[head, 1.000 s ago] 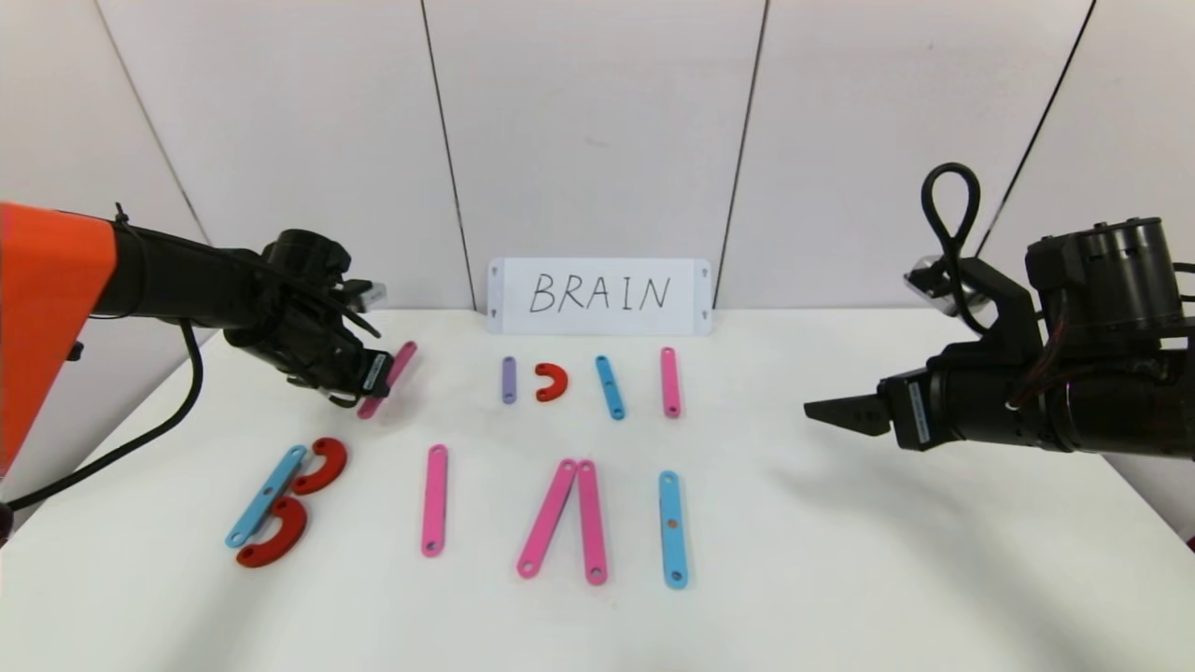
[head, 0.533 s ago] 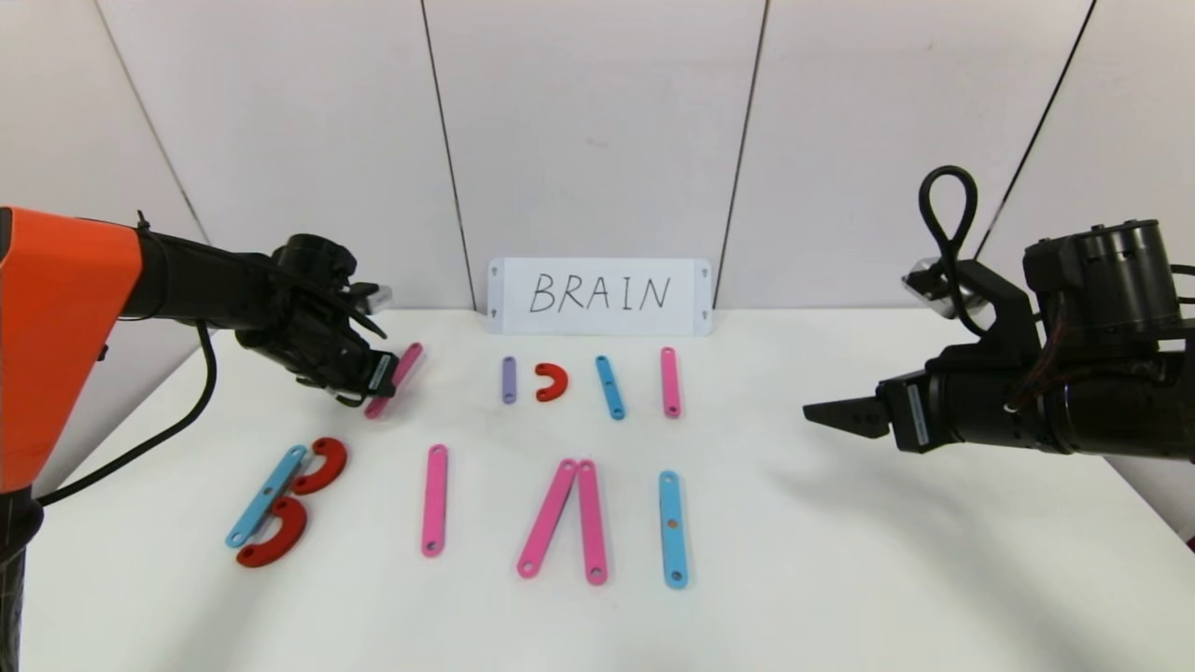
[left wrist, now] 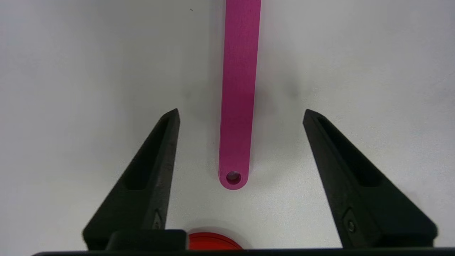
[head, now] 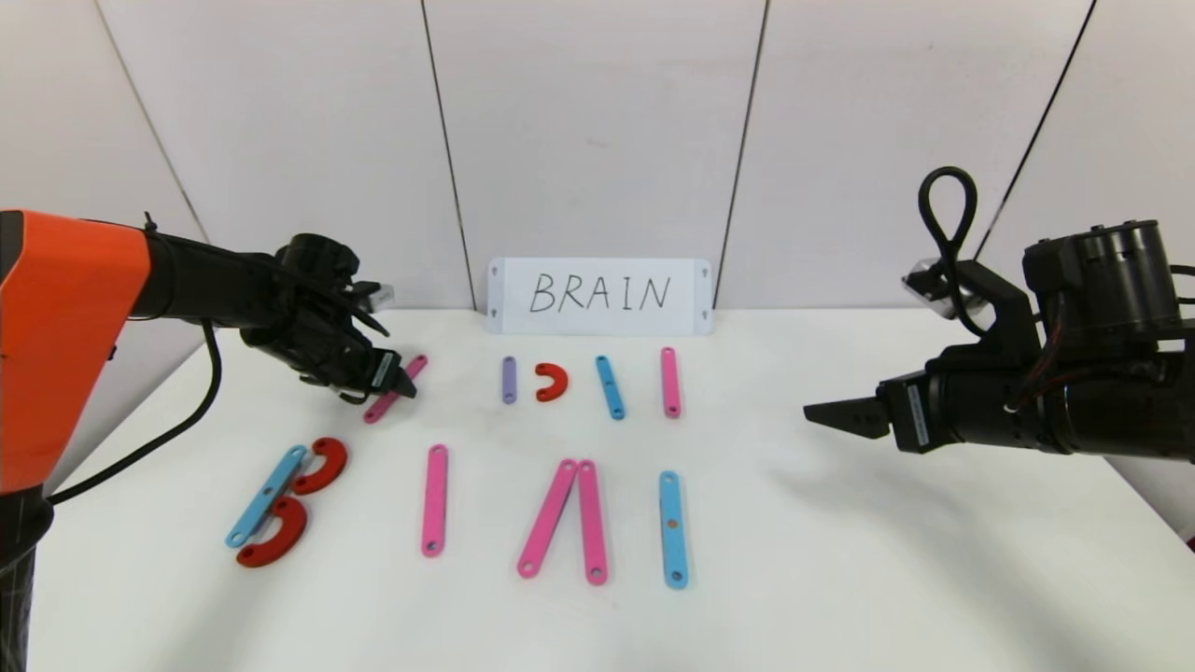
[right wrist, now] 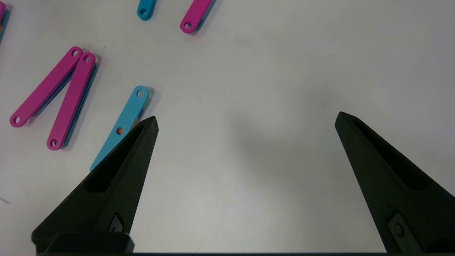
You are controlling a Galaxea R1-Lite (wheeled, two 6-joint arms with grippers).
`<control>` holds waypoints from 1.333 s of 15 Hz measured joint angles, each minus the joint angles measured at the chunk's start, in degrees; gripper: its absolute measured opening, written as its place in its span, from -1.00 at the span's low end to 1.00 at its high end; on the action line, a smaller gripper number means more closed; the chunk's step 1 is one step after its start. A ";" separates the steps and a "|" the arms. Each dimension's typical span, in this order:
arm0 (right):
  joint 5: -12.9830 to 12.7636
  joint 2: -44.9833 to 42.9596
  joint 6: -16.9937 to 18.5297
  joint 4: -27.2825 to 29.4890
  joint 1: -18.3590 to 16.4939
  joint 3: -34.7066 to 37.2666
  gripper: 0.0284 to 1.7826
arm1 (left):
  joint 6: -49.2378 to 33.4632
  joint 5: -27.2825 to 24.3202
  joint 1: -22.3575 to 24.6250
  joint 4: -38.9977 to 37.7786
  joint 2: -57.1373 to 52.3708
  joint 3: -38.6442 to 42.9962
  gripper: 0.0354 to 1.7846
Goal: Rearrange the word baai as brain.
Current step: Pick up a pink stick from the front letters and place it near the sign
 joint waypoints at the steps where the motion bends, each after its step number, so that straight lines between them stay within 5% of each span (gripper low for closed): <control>1: 0.00 0.00 0.00 -0.02 -0.05 0.00 0.95 | -0.06 -0.02 -0.01 0.11 -0.44 0.20 0.63; 5: 0.00 0.00 0.00 0.00 -0.07 0.00 0.95 | -2.95 0.23 -1.30 4.57 -4.91 2.34 0.94; 9: -0.04 0.00 0.00 0.00 -0.07 0.00 0.95 | -15.46 2.35 -6.16 6.25 -11.86 9.40 0.95; 15: -0.09 -0.02 0.20 0.00 -0.11 0.07 0.95 | -32.93 14.41 -17.01 2.28 -18.83 21.89 0.95; 20: -0.04 -0.24 0.26 0.00 -0.07 0.24 0.95 | -35.69 18.27 -21.15 -2.84 -19.85 29.39 0.95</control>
